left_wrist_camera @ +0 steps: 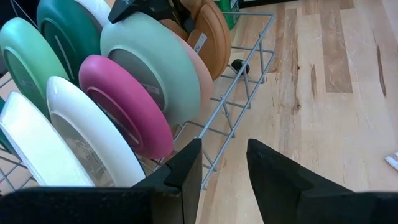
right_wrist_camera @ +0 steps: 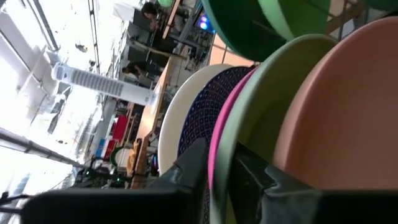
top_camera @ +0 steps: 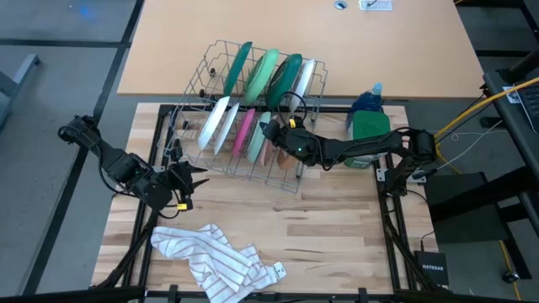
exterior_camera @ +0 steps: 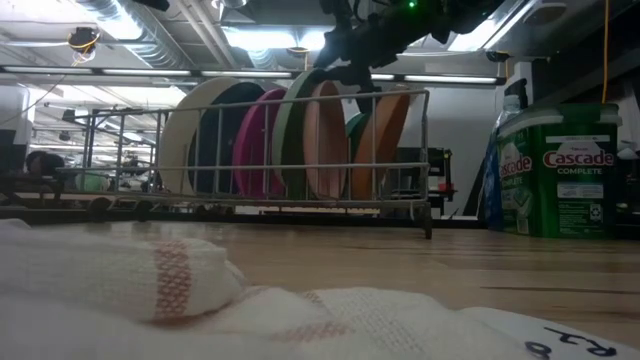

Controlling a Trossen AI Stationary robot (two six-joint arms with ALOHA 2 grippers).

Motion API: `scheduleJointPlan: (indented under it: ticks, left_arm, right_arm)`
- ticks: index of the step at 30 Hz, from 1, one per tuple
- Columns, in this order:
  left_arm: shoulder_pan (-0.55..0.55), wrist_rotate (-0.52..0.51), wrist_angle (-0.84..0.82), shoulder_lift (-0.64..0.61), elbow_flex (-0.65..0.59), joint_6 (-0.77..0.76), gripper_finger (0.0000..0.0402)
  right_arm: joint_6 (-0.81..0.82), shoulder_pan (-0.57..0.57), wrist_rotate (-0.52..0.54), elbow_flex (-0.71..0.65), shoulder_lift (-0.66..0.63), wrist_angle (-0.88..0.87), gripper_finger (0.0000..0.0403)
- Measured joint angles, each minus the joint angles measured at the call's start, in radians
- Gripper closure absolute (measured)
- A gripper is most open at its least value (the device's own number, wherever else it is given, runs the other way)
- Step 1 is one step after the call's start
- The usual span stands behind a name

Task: Sort dishes
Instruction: Put the light green plate in the dish rack

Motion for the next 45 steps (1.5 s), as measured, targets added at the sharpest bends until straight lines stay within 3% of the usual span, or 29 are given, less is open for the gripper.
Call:
scheduleJointPlan:
  ticks: [10,17,24,29,42,45]
  left_arm:
    - [-0.001,0.000,-0.033,0.000,0.000,-0.014,0.0283]
    - [-0.001,0.000,-0.074,0.000,0.000,-0.045,0.0283]
    - [0.001,0.000,0.079,0.000,0.000,0.098,0.0283]
    - [0.001,0.000,0.097,0.000,0.000,0.143,0.0283]
    - [0.001,0.000,0.125,0.002,0.000,0.136,0.0283]
    - [0.001,-0.001,0.224,0.001,-0.022,0.178,0.0283]
  right_arm:
    - [0.002,-0.007,-0.006,0.000,-0.005,0.008,0.0302]
    - [0.001,-0.007,-0.008,-0.002,-0.026,-0.020,0.0323]
    - [0.054,-0.014,-0.028,-0.002,-0.027,-0.019,0.0353]
    - [0.054,-0.013,-0.049,-0.002,-0.027,-0.019,0.0369]
    - [0.053,-0.019,-0.137,-0.002,-0.028,-0.012,0.0375]
    - [0.015,-0.019,-0.136,-0.002,-0.028,-0.013,0.0375]
